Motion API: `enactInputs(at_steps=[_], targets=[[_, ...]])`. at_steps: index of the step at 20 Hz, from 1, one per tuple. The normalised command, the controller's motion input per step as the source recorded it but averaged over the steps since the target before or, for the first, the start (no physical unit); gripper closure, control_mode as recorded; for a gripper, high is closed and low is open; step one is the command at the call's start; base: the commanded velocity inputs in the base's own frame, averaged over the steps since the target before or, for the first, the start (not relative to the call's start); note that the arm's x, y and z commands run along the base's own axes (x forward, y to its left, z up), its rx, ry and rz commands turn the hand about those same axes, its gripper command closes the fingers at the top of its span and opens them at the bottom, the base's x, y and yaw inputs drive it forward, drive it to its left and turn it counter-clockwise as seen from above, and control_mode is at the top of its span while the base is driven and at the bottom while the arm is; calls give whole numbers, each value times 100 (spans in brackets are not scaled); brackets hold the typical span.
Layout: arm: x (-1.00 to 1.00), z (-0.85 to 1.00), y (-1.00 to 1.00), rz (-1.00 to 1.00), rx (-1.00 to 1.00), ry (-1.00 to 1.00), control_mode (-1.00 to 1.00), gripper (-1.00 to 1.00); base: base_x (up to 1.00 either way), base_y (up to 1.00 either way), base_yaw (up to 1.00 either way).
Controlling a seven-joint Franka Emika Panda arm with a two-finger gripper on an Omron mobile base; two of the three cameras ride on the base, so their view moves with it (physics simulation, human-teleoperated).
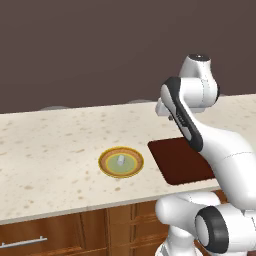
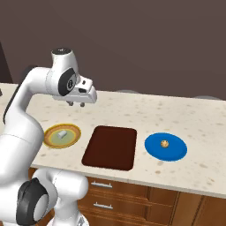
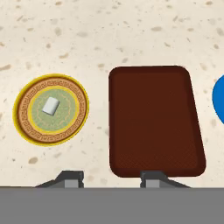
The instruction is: Move the dessert items from the plates to the tray.
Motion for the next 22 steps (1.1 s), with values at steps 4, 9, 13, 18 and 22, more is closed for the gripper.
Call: enactInputs(at_steps=[4,9,13,18,22], targets=[[-21,-7,0,0,0,-1,-100,-100,0,0,0],[-26,-24,9,-1,0,-1,-100,-100,0,0,0],[-12,-25,23,-3,0,0,-100,-100,0,0,0],[0,-26,26,-5,0,-3,-100,-100,0,0,0],[0,-23,20,-8,4,-1,-100,-100,0,0,0]])
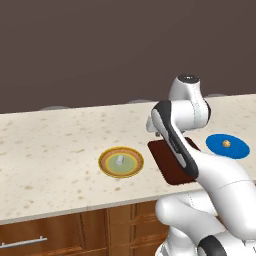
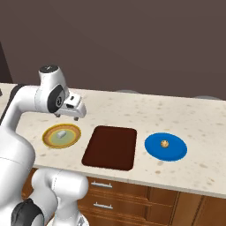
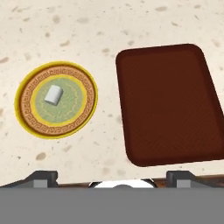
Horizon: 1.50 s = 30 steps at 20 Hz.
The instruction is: Move the dessert items from the plates to the tray.
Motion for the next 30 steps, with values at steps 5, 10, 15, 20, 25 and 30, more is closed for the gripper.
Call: enactInputs(at_steps=[5,10,15,20,25,30], targets=[[0,-24,25,-10,11,0,-100,-100,0,0,0],[0,-29,39,-8,9,0,-100,-100,0,0,0],[1,-34,46,-4,4,0,-100,-100,0,0,0],[12,-34,43,-5,3,1,-100,-100,0,0,0],[25,-29,28,-3,4,1,-100,-100,0,0,0],[33,-25,19,-4,6,0,-100,-100,0,0,0]])
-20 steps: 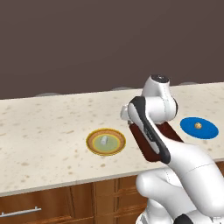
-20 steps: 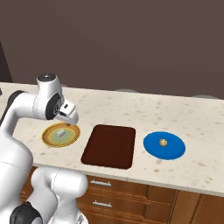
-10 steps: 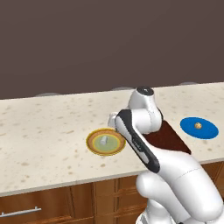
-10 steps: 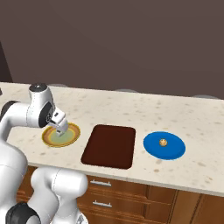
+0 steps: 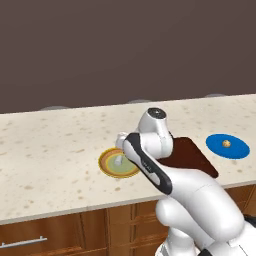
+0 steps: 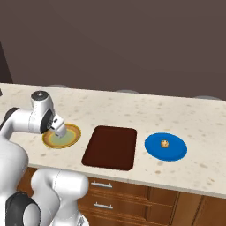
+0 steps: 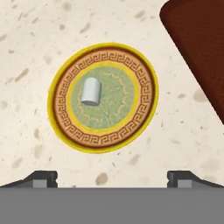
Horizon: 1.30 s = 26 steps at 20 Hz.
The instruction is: Move the dessert items from the plates to the tray.
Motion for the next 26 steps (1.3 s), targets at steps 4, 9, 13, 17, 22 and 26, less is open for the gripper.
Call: enactInputs(at_steps=[4,9,13,17,22,26], targets=[[36,-16,9,-4,4,0,-100,-100,0,0,0],[24,-7,4,-4,0,5,-100,-100,0,0,0],[20,0,6,-4,0,16,-100,-100,0,0,0],[18,-4,8,-5,-2,16,-100,-100,0,0,0],[22,-21,14,-3,0,9,-100,-100,0,0,0],[31,-39,6,0,0,0,-100,-100,0,0,0]])
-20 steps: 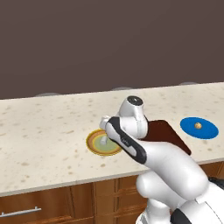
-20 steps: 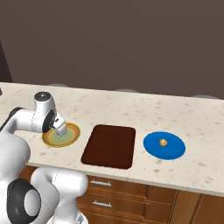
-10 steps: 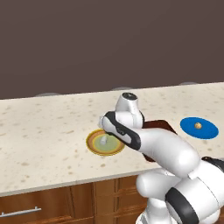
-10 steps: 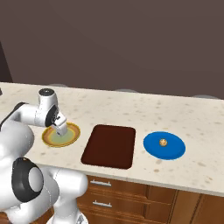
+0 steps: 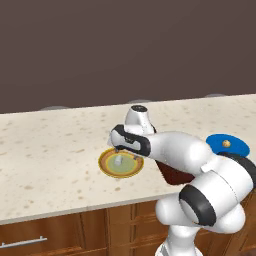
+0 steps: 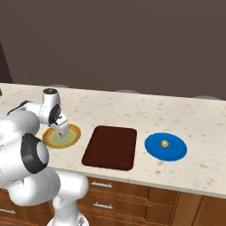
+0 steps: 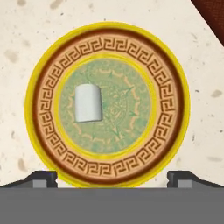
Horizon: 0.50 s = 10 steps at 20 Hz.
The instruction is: Move the dessert items from the plates to the tray.
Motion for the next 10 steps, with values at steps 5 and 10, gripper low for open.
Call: enactInputs(at_steps=[5,10], targets=[[35,-39,2,0,0,0,-100,-100,0,0,0],[37,-32,11,0,0,0,-100,-100,0,0,0]])
